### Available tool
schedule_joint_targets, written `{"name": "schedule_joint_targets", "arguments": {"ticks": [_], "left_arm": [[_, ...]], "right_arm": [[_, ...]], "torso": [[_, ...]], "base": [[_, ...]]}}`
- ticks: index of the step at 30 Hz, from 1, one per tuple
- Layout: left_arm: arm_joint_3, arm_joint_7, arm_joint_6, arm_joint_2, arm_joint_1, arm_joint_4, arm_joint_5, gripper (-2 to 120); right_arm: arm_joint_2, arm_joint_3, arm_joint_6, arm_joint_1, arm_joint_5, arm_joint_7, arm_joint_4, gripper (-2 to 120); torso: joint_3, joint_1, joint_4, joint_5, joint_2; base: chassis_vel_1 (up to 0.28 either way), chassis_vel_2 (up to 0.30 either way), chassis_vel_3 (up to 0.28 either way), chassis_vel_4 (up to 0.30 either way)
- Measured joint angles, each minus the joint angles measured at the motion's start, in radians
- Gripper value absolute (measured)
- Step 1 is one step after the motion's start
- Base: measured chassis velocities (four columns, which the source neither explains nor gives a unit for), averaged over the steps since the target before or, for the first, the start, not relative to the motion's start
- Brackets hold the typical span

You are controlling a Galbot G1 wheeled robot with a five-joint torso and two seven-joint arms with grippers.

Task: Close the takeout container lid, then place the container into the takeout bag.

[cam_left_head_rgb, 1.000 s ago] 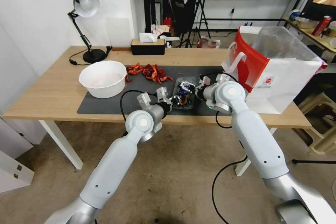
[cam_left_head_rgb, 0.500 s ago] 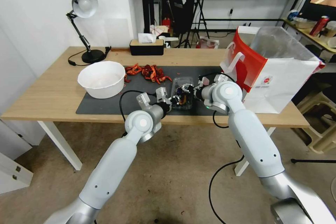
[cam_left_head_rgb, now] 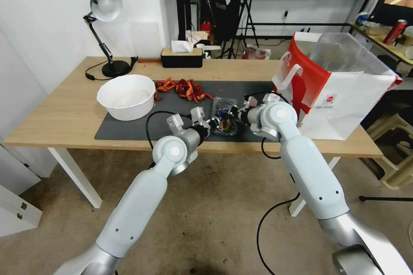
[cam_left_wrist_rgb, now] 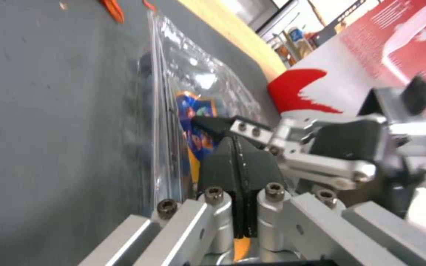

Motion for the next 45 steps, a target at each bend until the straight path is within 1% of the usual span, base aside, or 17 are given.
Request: {"name": "schedule_joint_targets", "arguments": {"ticks": [6, 11, 15, 18, 19, 21, 23, 25, 28, 31, 33, 35, 37, 39, 40, 42, 45], "left_arm": [[-0.063, 0.002, 0.0, 0.04, 0.045, -0.071, -0.007, 0], [-0.156, 0.017, 0.0, 0.091, 0.12, -0.157, 0.0, 0], [-0.214, 0.054, -0.01, 0.115, 0.204, -0.215, 0.075, 2], [-0.262, 0.126, -0.04, 0.126, 0.316, -0.266, 0.215, 17], [-0.262, 0.126, -0.04, 0.126, 0.316, -0.266, 0.215, 17], [-0.296, 0.173, -0.053, 0.128, 0.387, -0.298, 0.286, 27], [-0.299, 0.176, -0.054, 0.128, 0.392, -0.301, 0.291, 28], [-0.344, 0.203, -0.067, 0.125, 0.467, -0.332, 0.358, 41], [-0.37, 0.216, -0.085, 0.12, 0.509, -0.346, 0.406, 50], [-0.397, 0.242, -0.142, 0.115, 0.566, -0.361, 0.518, 63], [-0.4, 0.248, -0.163, 0.114, 0.576, -0.361, 0.549, 69], [-0.41, 0.261, -0.227, 0.104, 0.617, -0.363, 0.646, 78], [-0.416, 0.263, -0.248, 0.098, 0.636, -0.366, 0.679, 82], [-0.43, 0.268, -0.301, 0.085, 0.69, -0.373, 0.747, 93], [-0.43, 0.268, -0.301, 0.085, 0.69, -0.373, 0.747, 93], [-0.439, 0.279, -0.353, 0.071, 0.727, -0.374, 0.798, 99], [-0.443, 0.287, -0.386, 0.058, 0.751, -0.373, 0.813, 99]], "right_arm": [[-0.013, 0.004, 0.003, -0.008, -0.001, -0.012, 0.011, 2], [-0.022, 0.011, 0.005, -0.018, -0.004, -0.031, 0.026, 2], [-0.025, 0.012, 0.014, -0.024, -0.013, -0.059, 0.042, 2], [-0.025, 0.008, 0.029, -0.027, -0.046, -0.117, 0.062, 0], [-0.025, 0.008, 0.029, -0.027, -0.046, -0.117, 0.062, 0], [-0.025, 0.002, 0.043, -0.027, -0.076, -0.161, 0.079, 0], [-0.026, 0.001, 0.045, -0.027, -0.079, -0.165, 0.081, 0], [-0.033, -0.017, 0.076, -0.028, -0.155, -0.247, 0.114, 0], [-0.041, -0.028, 0.099, -0.029, -0.228, -0.305, 0.135, 0], [-0.064, -0.045, 0.172, -0.038, -0.419, -0.411, 0.178, 0], [-0.073, -0.045, 0.195, -0.042, -0.475, -0.44, 0.192, 0], [-0.101, -0.038, 0.285, -0.054, -0.622, -0.516, 0.228, 0], [-0.112, -0.033, 0.312, -0.056, -0.662, -0.536, 0.243, 0], [-0.136, -0.017, 0.379, -0.051, -0.723, -0.55, 0.276, 0], [-0.136, -0.017, 0.379, -0.051, -0.723, -0.55, 0.276, 0], [-0.157, 0.005, 0.455, -0.039, -0.771, -0.562, 0.292, 0], [-0.176, 0.033, 0.485, -0.026, -0.78, -0.543, 0.307, 0]], "torso": [[0.0, 0.0, 0.0001, 0.0, 0.0], [0.0, 0.0, -0.0006, -0.0002, 0.0], [0.0, 0.0, -0.001, -0.0002, 0.0], [0.0, 0.0, -0.0005, -0.0003, 0.0], [0.0, 0.0, -0.0005, -0.0003, 0.0], [0.0, 0.0, -0.0004, -0.0002, 0.0], [0.0, 0.0, -0.0004, -0.0002, 0.0], [0.0, 0.0, -0.0004, -0.0001, 0.0], [0.0, 0.0, -0.0005, -0.0001, 0.0], [0.0, 0.0, -0.0004, 0.0001, 0.0], [0.0, 0.0, -0.0004, 0.0001, 0.0], [0.0, 0.0, -0.0009, 0.0001, 0.0], [0.0, 0.0, -0.0009, 0.0001, 0.0], [0.0, 0.0, -0.0005, 0.0001, 0.0], [0.0, 0.0, -0.0005, 0.0001, 0.0], [0.0, 0.0, -0.0001, 0.0001, 0.0], [0.0, 0.0, -0.0011, 0.0001, 0.0]], "base": [[0.0, 0.0, 0.0, 0.0], [0.0, 0.0, 0.0, 0.0], [0.0, 0.0, 0.0, 0.0], [0.0, 0.0, 0.0, 0.0], [0.0, 0.0, 0.0, 0.0], [0.0, 0.0, 0.0, 0.0], [0.0, 0.0, 0.0, 0.0], [0.0, 0.0, 0.0, 0.0], [0.0, 0.0, 0.0, 0.0], [0.0, 0.0, 0.0, 0.0], [0.0, 0.0, 0.0, 0.0], [0.0, 0.0, 0.0, 0.0], [0.0, 0.0, 0.0, 0.0], [0.0, 0.0, 0.0, 0.0], [0.0, 0.0, 0.0, 0.0], [0.0, 0.0, 0.0, 0.0], [0.0, 0.0, 0.0, 0.0]]}}
